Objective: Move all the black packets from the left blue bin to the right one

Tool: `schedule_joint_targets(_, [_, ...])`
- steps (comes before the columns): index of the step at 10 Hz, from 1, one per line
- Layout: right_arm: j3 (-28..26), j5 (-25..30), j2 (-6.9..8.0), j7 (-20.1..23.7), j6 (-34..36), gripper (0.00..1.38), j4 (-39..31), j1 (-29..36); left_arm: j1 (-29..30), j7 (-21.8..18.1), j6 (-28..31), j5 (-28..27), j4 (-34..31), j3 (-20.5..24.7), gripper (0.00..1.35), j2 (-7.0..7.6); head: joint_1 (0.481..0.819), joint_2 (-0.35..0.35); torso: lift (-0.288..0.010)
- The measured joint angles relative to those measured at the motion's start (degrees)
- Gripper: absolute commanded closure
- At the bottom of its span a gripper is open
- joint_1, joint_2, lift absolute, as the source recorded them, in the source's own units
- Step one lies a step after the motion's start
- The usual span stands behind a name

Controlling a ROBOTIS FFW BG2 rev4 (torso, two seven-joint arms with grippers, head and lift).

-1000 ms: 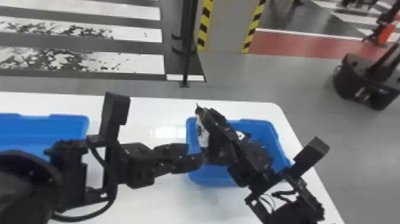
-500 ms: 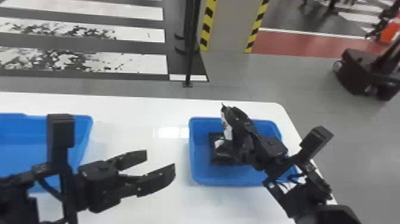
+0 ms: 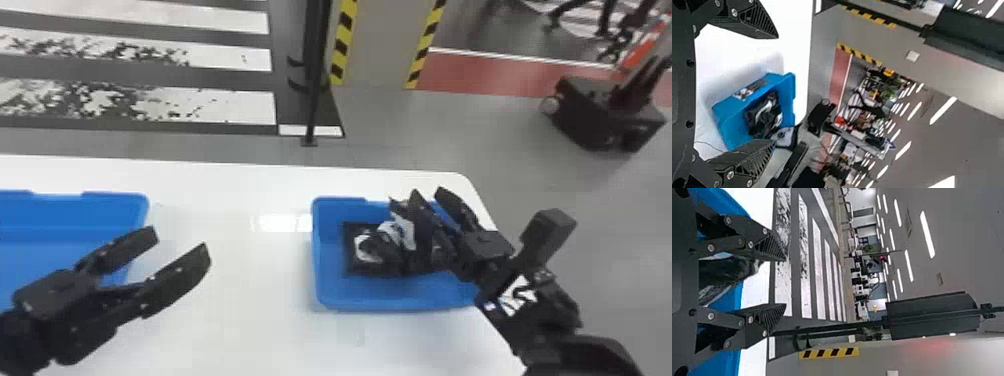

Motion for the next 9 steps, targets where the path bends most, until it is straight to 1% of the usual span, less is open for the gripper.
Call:
schedule_joint_targets(1, [-0.89,0.36,0.33,-0.07,-0.27,0.12,-2.12,2.19,1.85,0.0,-3.5,-0.26,0.0,1.89,0.17,-0.45,0.695,-0.179,-0.15])
schedule_joint_targets(2, [-1.67,0.85,0.92,-0.14,-1.17,0.12,-5.02,5.28,3.57,0.03,-6.81,-0.82,0.0,3.17,0.17,-0.6,0.695,-0.163,-0.15])
schedule_joint_targets(4, [-2.27,1.66,2.9,-2.89,-4.44,0.12,-12.65,13.7,6.99,0.23,-12.91,-3.3,0.01,5.48,0.17,-1.08,0.695,-0.131,-0.15])
schedule_joint_targets(5, [-2.53,1.55,4.16,-4.01,-5.87,0.12,-16.26,17.87,8.63,0.27,-14.8,-4.93,0.03,6.95,0.17,-1.75,0.695,-0.109,-0.15])
schedule_joint_targets(6, [-2.75,1.41,4.99,-4.17,-6.61,0.12,-19.65,21.56,10.32,0.37,-17.52,-6.32,0.03,8.0,0.17,-2.31,0.695,-0.097,-0.15])
schedule_joint_targets(7, [-2.79,1.43,5.38,-4.33,-7.38,0.12,-23.2,25.25,12.09,0.85,-20.48,-7.56,0.04,8.51,0.17,-2.87,0.695,-0.074,-0.15])
schedule_joint_targets(8, [-2.79,1.41,5.94,-4.66,-8.04,0.12,-26.21,28.61,13.89,1.31,-23.7,-8.93,0.04,9.33,0.17,-3.85,0.695,-0.048,-0.15])
schedule_joint_targets(9, [-2.8,1.12,6.69,-4.93,-8.32,0.12,-28.41,31.38,15.78,2.08,-27.45,-9.95,0.06,10.46,0.17,-5.22,0.695,-0.017,-0.15])
